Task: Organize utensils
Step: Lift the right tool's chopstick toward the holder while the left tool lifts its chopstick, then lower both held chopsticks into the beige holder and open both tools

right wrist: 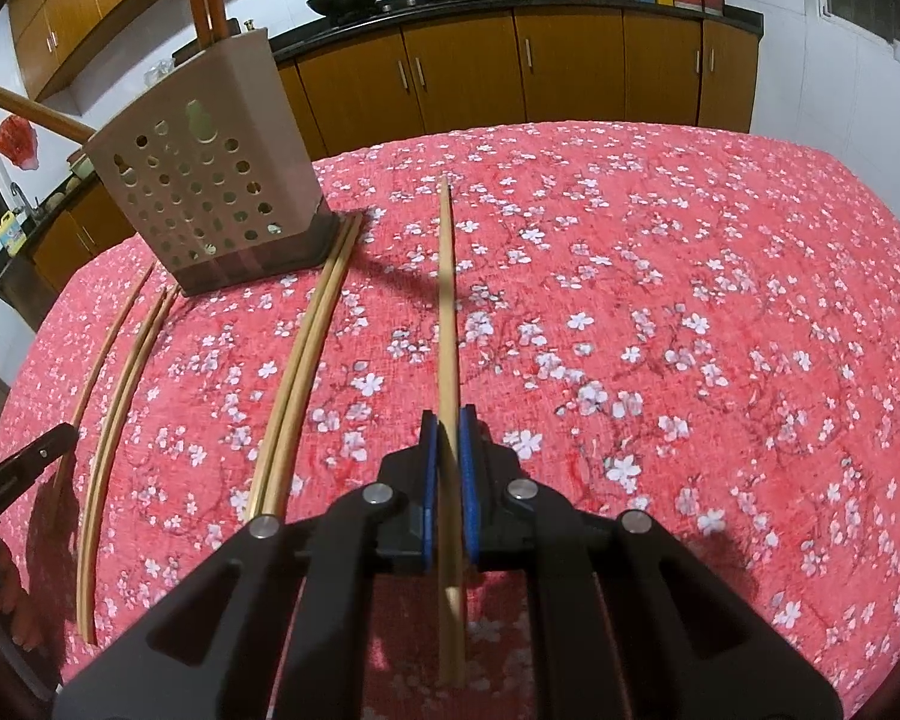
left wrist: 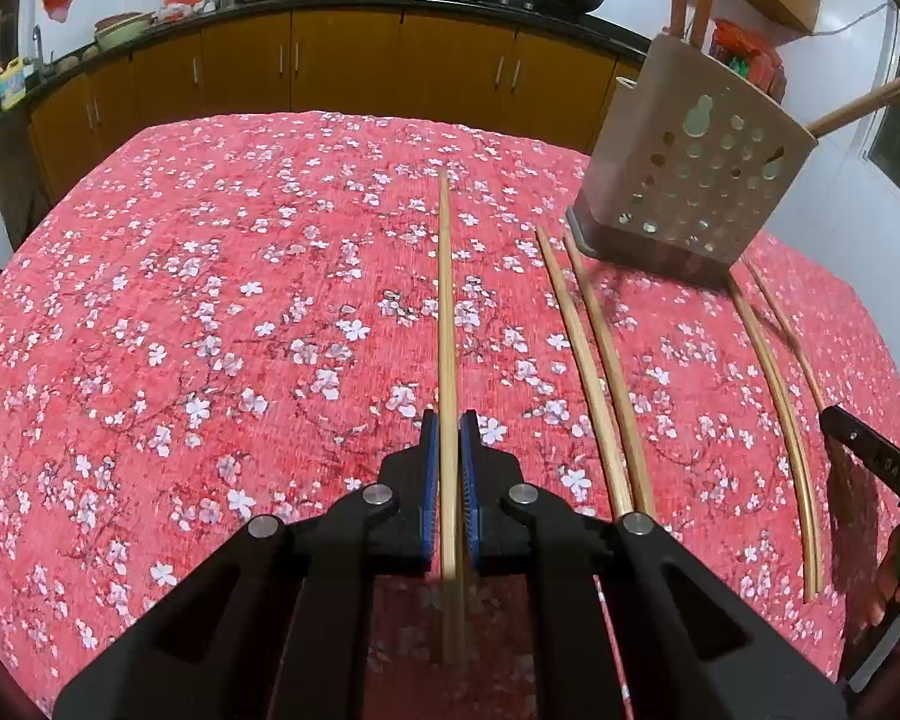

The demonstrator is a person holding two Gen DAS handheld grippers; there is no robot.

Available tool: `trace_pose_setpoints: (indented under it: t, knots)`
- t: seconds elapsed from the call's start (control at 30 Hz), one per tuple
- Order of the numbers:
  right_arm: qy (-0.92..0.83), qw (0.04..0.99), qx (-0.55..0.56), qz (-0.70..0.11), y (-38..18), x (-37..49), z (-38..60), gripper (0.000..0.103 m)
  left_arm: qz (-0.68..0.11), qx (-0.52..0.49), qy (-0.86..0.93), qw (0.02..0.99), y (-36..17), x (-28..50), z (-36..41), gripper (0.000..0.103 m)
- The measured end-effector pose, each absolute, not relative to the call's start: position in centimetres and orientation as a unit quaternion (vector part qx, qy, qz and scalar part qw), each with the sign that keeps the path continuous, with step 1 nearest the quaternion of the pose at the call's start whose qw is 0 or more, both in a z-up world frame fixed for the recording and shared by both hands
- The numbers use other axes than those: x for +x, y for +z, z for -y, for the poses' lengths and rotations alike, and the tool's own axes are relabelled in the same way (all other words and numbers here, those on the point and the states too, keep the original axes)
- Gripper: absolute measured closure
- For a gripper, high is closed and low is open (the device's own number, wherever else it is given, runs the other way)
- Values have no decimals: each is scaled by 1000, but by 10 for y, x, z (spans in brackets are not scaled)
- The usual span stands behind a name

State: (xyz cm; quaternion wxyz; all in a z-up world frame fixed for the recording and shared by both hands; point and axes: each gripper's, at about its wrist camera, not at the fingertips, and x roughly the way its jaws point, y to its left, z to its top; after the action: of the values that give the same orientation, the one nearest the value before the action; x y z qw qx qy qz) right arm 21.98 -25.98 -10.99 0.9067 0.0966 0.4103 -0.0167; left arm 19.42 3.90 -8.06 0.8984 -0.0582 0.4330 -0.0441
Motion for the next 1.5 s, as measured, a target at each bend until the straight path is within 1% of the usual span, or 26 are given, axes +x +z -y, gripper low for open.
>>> trace_pose_setpoints:
  t: [0.23,0.37,0.57,0.7,0.87,1.13,1.27,1.5]
  knots:
    - [-14,906,101,-411,-109,220,263,95,-435,-35,-42,899,-79,191,-37,95]
    - [-12,914,105,-391,-92,212,265,95,-436,-34,-47,898,-72,190,-40,96]
    - [-18,937,108,-331,-44,197,274,95,-392,-44,-51,918,-36,184,-51,96]
    - [-20,947,108,-303,-22,192,281,95,-361,-58,-51,929,-11,182,-59,96]
    - [-21,953,108,-283,-9,188,281,95,-332,-72,-51,939,11,179,-65,96]
    - [-19,956,108,-271,1,185,274,95,-316,-72,-54,945,26,179,-65,96]
    - [-5,967,103,-232,28,178,270,95,-290,-63,-61,953,49,179,-65,96]
    - [46,975,107,-191,71,172,257,95,-258,-51,-74,962,79,179,-61,96]
